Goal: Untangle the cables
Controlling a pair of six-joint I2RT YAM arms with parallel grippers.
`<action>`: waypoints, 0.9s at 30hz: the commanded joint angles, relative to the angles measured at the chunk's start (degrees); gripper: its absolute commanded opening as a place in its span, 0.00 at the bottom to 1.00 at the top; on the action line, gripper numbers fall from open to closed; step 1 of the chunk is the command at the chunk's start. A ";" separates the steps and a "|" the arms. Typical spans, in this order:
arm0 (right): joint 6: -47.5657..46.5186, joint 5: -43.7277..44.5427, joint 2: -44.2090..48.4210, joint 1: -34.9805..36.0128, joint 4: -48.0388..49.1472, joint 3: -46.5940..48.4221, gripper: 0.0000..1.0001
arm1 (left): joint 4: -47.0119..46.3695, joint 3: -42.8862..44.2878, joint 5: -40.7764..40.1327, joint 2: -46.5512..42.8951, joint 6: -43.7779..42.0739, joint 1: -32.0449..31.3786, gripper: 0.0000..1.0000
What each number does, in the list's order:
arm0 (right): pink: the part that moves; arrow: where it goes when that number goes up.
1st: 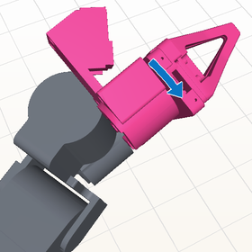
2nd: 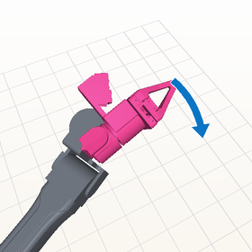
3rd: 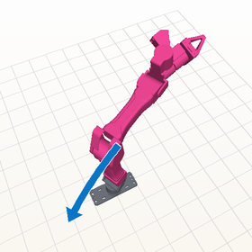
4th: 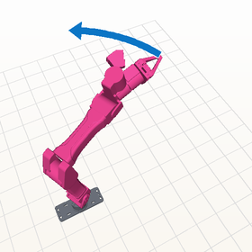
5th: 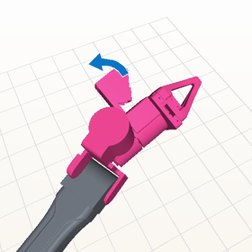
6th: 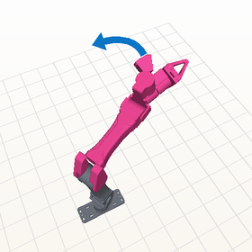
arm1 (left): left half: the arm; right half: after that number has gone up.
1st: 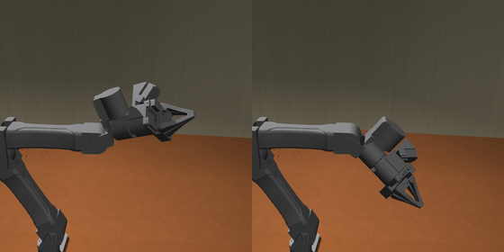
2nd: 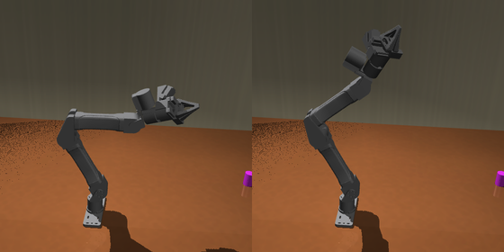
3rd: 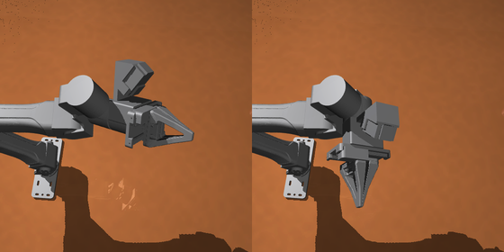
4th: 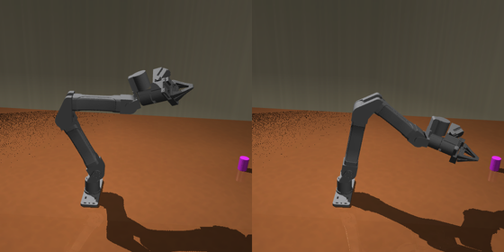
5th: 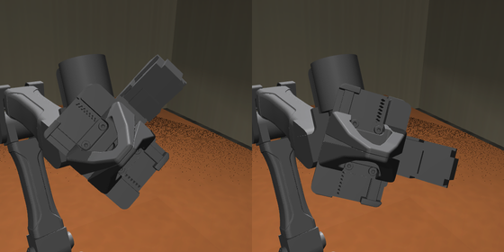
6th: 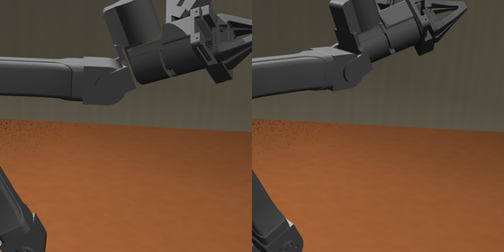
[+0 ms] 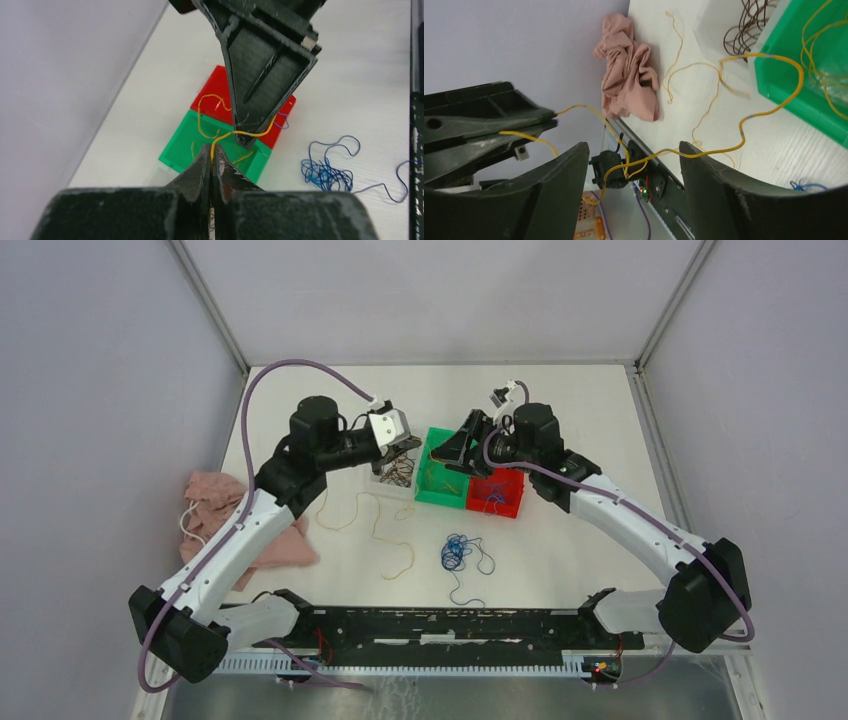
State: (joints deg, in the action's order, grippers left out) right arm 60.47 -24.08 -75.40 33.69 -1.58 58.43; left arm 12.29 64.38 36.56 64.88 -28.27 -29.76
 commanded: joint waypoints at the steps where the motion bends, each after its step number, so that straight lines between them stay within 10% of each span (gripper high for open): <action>1: -1.83 -7.04 4.44 -1.30 -3.94 -0.62 0.75 | 1.67 -3.43 -0.29 -1.74 0.14 -0.34 0.03; 10: -12.44 -8.88 10.38 -5.45 -17.66 -2.71 0.85 | -2.17 -4.49 -6.34 -1.60 1.24 -0.24 0.03; 17: -10.55 -16.14 14.23 -7.45 -9.83 -8.04 0.89 | -5.31 -5.66 -14.64 -2.47 3.27 -0.32 0.03; 27: -19.56 -11.81 11.58 -8.49 -19.57 2.19 0.83 | 2.25 -2.84 -8.28 0.34 0.94 -1.99 0.03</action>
State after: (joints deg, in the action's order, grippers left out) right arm 45.47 -37.85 -63.02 26.06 -20.21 53.49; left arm 11.99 59.00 27.18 63.88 -27.31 -30.76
